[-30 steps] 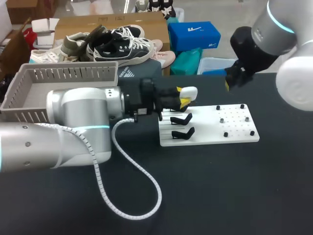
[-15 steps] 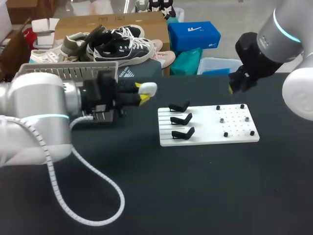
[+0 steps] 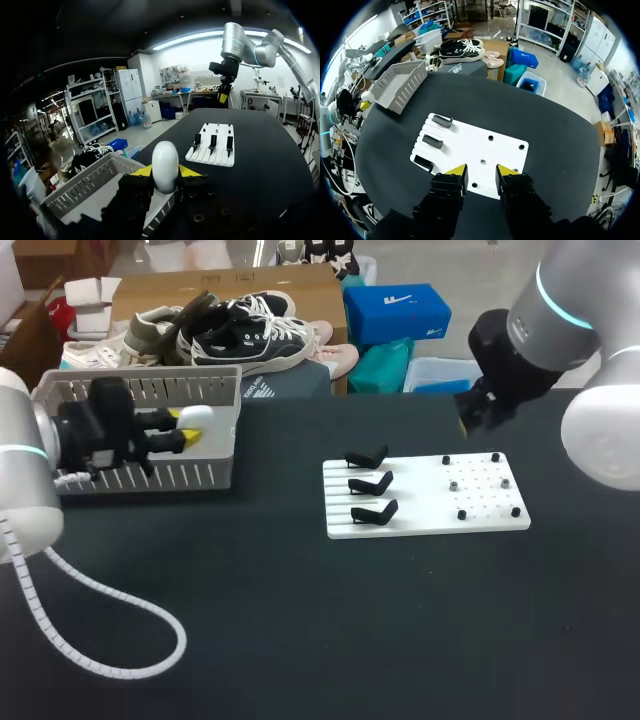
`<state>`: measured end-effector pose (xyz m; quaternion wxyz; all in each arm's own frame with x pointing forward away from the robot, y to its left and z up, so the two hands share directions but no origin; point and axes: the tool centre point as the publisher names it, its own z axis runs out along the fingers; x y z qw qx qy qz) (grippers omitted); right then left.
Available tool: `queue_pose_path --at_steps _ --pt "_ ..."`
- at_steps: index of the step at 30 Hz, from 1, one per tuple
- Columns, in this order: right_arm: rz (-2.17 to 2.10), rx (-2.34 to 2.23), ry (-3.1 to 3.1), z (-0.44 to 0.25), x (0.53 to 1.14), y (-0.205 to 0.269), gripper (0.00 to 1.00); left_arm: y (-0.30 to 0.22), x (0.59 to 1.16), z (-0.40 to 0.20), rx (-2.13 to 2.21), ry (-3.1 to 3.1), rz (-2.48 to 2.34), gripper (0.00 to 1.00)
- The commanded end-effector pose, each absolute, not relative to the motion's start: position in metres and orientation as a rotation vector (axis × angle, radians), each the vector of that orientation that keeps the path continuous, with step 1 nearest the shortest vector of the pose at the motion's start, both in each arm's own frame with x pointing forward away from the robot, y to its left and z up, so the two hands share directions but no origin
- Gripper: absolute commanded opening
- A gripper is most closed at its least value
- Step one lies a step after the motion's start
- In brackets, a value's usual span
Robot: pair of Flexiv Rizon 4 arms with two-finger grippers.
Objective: Pick up each earbud case from the left stands, insert the matching earbuds, close the lid, and place the case in the box.
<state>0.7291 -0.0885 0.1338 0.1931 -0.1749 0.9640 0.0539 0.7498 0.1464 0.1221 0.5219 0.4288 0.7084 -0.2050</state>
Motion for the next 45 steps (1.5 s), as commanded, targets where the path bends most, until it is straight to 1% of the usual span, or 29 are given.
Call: queue_pose_path --at_steps 1,9,17,27,28,29,30,37,45 --pt "0.127 -0.479 2.707 0.13 0.73 -0.083 0.34 0.16 0.763 0.111 0.964 1.729 -0.446 0.0" --pt "0.12 -0.468 2.713 0.123 0.729 -0.084 0.33 0.183 0.796 0.081 0.907 1.826 -0.51 0.0" --pt "0.116 -0.462 2.735 0.112 0.731 -0.083 0.34 0.201 0.821 0.068 0.889 1.866 -0.524 0.0" --pt "0.11 -0.458 2.746 0.108 0.732 -0.08 0.33 0.207 0.837 0.055 0.857 1.908 -0.578 0.0" --pt "0.11 -0.457 2.746 0.108 0.732 -0.08 0.33 0.207 0.837 0.056 0.857 1.907 -0.578 0.23" --pt "0.111 -0.457 2.746 0.108 0.732 -0.08 0.33 0.206 0.838 0.057 0.857 1.906 -0.579 0.6" --pt "0.11 -0.456 2.746 0.108 0.732 -0.08 0.33 0.204 0.838 0.06 0.865 1.9 -0.58 1.0" --pt "0.163 -0.434 2.729 0.112 0.733 -0.086 0.34 0.195 0.829 0.084 0.911 1.828 -0.567 1.0" --pt "0.266 -0.404 2.691 0.12 0.736 -0.092 0.35 0.167 0.806 0.102 0.977 1.777 -0.569 1.0"
